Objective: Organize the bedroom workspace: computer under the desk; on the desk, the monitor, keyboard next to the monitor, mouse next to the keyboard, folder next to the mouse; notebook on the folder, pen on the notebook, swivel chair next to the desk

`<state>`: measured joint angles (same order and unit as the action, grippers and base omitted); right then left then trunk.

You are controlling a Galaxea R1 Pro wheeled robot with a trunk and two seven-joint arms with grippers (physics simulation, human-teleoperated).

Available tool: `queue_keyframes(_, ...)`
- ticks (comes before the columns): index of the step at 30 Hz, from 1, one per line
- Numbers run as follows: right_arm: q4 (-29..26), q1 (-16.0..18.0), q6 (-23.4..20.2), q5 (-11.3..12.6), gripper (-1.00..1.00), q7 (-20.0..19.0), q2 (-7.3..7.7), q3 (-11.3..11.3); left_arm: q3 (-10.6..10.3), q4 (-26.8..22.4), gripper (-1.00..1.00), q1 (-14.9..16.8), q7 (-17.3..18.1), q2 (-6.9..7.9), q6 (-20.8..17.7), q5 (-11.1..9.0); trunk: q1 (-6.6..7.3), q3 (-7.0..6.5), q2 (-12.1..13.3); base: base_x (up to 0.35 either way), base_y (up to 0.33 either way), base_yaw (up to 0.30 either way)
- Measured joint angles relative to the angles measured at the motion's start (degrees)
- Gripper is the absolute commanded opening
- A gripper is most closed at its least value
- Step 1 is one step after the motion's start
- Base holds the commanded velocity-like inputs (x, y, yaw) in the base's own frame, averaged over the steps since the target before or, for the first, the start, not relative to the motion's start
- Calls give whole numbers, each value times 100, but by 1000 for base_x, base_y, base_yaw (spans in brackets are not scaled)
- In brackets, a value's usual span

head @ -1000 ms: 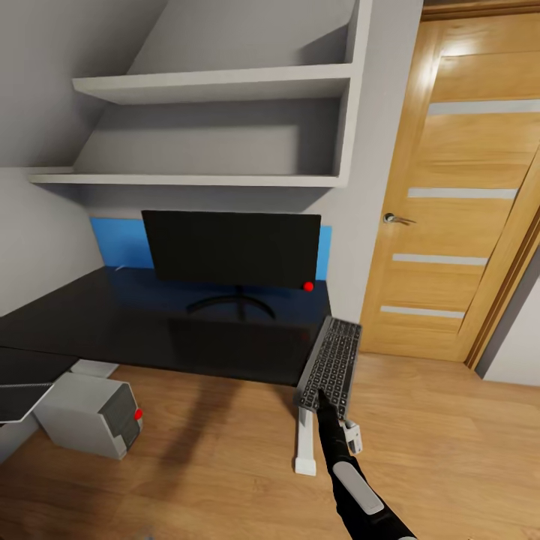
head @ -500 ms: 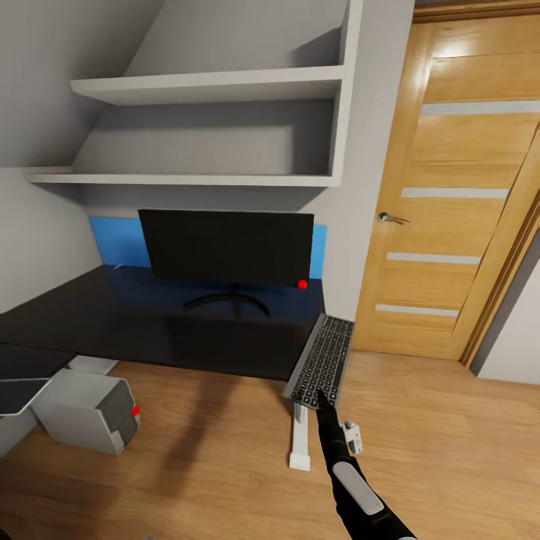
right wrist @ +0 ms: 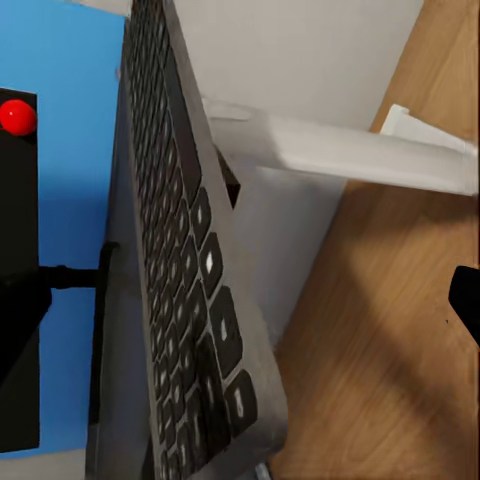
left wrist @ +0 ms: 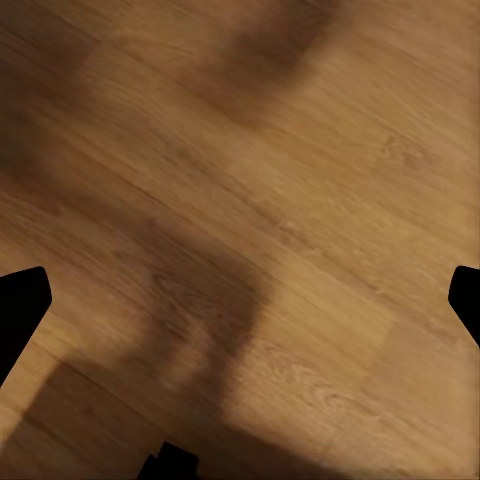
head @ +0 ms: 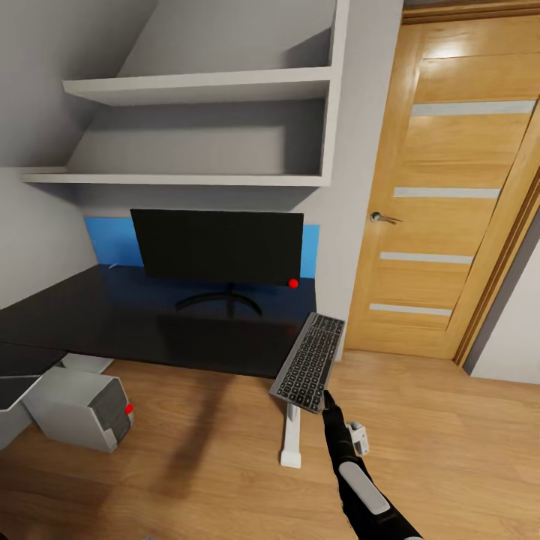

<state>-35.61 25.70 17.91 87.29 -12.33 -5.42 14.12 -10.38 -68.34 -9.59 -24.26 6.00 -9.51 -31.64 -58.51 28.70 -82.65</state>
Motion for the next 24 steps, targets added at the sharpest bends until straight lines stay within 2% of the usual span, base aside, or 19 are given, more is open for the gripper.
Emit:
queue_keyframes(3,-17,4,0,13,100,163,222,-30,0,0,100,0,0,0,0,0,0,0,0,0,-1,0)
queue_keyframes(6,-36,15,-26,32,100,399,588,-150,4,0,100,-1,0,0,0,0,0,0,0,0,0,0)
queue_keyframes(7,-38,17,-30,34,100,444,668,-188,3,0,100,0,0,0,0,-1,0,0,0,0,0,0)
queue_keyframes(8,-44,21,-40,41,100,514,804,-276,2,0,100,-1,0,0,0,-1,0,0,0,0,0,0)
queue_keyframes(10,-48,23,-68,52,100,562,939,-396,1,0,100,0,0,0,0,-1,0,0,0,0,0,0)
queue_keyframes(12,-51,28,-242,84,100,610,1123,-685,0,0,100,0,0,0,0,-1,0,0,0,0,0,0)
queue_keyframes(13,-49,31,-389,93,100,622,1181,-827,-1,0,100,0,0,0,0,2,0,0,0,0,0,0)
queue_keyframes(16,-48,34,-669,101,100,634,1247,-1057,-1,0,100,0,0,-5,0,3,0,0,0,0,0,0)
queue_keyframes(17,-37,40,-795,96,100,670,1325,-1179,-1,0,100,0,0,-7,0,1,0,0,0,0,0,0)
queue_keyframes(18,94,64,-833,84,100,1020,1394,-1241,-1,3,100,0,0,-8,0,0,0,0,0,0,0,0)
queue_keyframes(20,207,109,-837,90,100,1385,1442,-1255,-1,4,100,0,0,-9,0,0,0,0,0,0,0,0)
queue_keyframes(21,311,188,-837,81,100,1930,1554,-1265,-1,6,100,0,0,-9,0,0,0,0,0,0,0,0)
queue_keyframes(23,513,241,-706,33,100,2336,1626,-1234,-5,8,100,0,0,-9,0,0,0,0,0,0,0,0)
queue_keyframes(24,591,246,-622,-8,100,2378,1630,-1212,-6,8,100,0,0,-9,0,0,0,0,0,0,0,0)
